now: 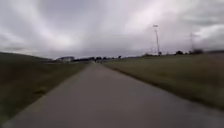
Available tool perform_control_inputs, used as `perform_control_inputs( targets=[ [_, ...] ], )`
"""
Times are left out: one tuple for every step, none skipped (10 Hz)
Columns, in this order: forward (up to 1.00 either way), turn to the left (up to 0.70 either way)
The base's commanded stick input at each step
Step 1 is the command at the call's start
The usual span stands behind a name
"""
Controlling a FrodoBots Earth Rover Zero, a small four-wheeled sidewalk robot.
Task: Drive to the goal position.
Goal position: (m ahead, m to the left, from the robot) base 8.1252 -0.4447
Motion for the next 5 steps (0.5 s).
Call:
perform_control_inputs(
  targets=[
    [0.70, 0.00],
    [0.70, 0.00],
    [0.70, 0.00],
    [0.70, 0.00],
    [0.70, 0.00]
  ],
)
